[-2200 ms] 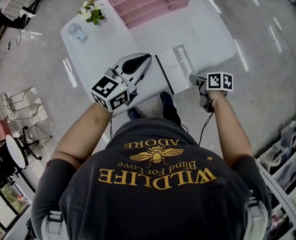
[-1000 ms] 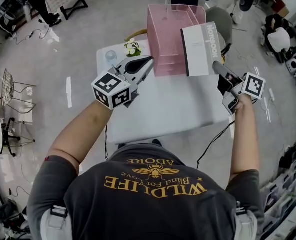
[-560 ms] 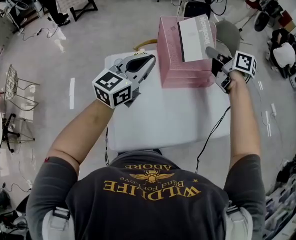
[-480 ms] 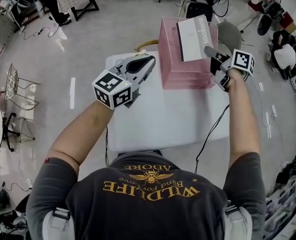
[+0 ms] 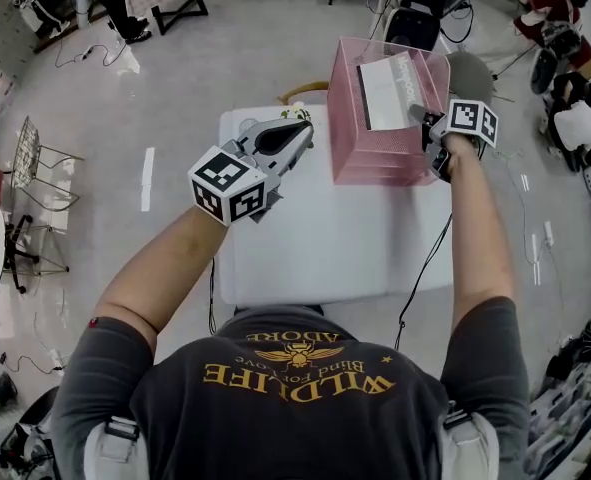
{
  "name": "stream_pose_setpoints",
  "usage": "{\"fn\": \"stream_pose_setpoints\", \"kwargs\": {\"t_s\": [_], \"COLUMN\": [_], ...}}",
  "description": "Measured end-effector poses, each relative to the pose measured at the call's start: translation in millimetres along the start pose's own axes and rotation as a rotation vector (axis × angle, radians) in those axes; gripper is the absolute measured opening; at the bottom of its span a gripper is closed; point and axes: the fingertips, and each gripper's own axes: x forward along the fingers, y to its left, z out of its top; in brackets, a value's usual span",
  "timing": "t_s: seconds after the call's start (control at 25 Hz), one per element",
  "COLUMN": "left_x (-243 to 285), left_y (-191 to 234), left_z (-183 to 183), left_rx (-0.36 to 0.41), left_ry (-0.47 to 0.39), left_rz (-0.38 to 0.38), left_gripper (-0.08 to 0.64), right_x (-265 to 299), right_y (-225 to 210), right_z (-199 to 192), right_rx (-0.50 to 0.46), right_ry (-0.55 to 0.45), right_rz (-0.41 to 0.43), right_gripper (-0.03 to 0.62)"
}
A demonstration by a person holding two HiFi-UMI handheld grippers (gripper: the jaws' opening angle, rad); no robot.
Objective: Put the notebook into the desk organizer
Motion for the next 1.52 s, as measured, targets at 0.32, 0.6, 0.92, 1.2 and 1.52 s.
{"fn": "stream_pose_setpoints", "kwargs": {"t_s": [0.32, 0.6, 0.92, 1.2, 1.52], "left_x": [4.8, -1.1, -5.9, -12.1, -54.8], "left_y": [-4.1, -3.5, -9.9, -10.5, -7.8], "left_z": [-6.3, -6.9, -8.5, 0.0, 36.5], "left_rx": [-0.002, 0.003, 0.001, -0.001, 0.009], "left_ry": [0.021, 0.024, 0.026, 0.004, -0.06], "left_rz": [-0.012, -0.011, -0.006, 0.013, 0.093], "left_gripper": [-0.001, 0.0, 0.0, 0.0, 0.0], "right_x": [12.6, 13.2, 4.0, -11.5, -60.8], "right_y": [-22.2, -28.5, -18.3, 9.4, 102.4], "right_z": [-5.9, -9.9, -6.1, 5.2, 14.6], "right_rx": [-0.348, -0.572, -0.776, -0.739, -0.685], "right_ry": [0.072, 0.115, 0.086, -0.046, -0.262], "right_rz": [-0.363, -0.556, -0.707, -0.586, -0.267], "right_gripper": [0.024, 0.082, 0.256, 0.256, 0.256]}}
